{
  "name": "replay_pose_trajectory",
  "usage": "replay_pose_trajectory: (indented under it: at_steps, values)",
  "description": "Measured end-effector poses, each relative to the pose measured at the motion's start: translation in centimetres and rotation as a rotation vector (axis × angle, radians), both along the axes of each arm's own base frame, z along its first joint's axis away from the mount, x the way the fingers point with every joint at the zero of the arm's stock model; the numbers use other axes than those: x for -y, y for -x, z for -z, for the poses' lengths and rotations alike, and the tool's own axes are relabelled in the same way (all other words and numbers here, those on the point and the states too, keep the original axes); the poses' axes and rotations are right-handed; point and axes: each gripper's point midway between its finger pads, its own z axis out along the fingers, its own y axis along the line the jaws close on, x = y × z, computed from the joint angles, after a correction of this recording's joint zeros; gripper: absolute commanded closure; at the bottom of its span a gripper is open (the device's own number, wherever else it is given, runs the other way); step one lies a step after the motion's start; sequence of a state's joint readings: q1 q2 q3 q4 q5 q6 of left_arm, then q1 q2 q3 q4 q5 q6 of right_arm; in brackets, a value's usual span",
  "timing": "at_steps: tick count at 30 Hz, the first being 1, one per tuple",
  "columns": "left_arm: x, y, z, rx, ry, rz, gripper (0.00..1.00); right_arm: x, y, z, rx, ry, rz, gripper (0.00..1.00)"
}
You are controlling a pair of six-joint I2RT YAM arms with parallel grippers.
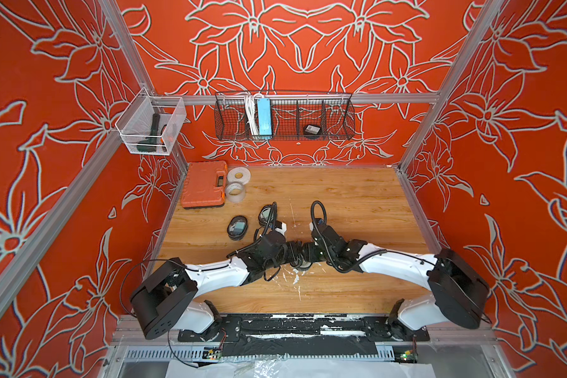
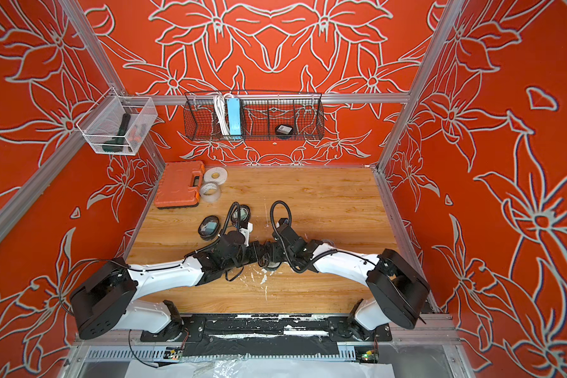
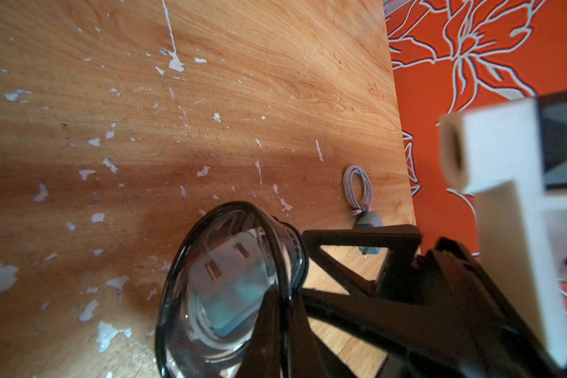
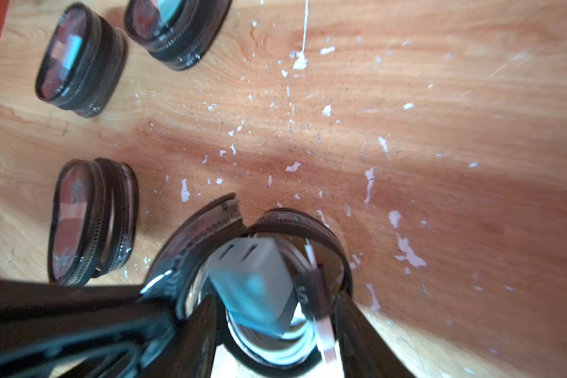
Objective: Pack away charging kits
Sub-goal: Place the plug in the storage bag.
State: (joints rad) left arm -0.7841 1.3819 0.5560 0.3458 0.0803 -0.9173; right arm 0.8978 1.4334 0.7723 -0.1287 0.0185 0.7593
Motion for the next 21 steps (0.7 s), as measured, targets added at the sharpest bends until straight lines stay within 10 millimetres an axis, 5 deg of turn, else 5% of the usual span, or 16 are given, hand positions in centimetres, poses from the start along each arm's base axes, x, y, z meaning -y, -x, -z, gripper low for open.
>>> replay_pose_trajectory:
  at_steps: [7,14,21]
  values:
    - [-0.1,-0.1,0.0,0.003,-0.002,-0.006,1.0,3.4,-0.6,-2.5,0.062,0.02,0.111,0.54]
    - [-0.2,-0.2,0.0,0.007,-0.004,-0.012,1.0,6.2,0.7,0.9,0.007,0.099,0.154,0.72]
    - [-0.3,-0.1,0.1,0.006,-0.006,-0.013,1.0,5.5,0.9,3.2,-0.049,0.12,0.138,0.78]
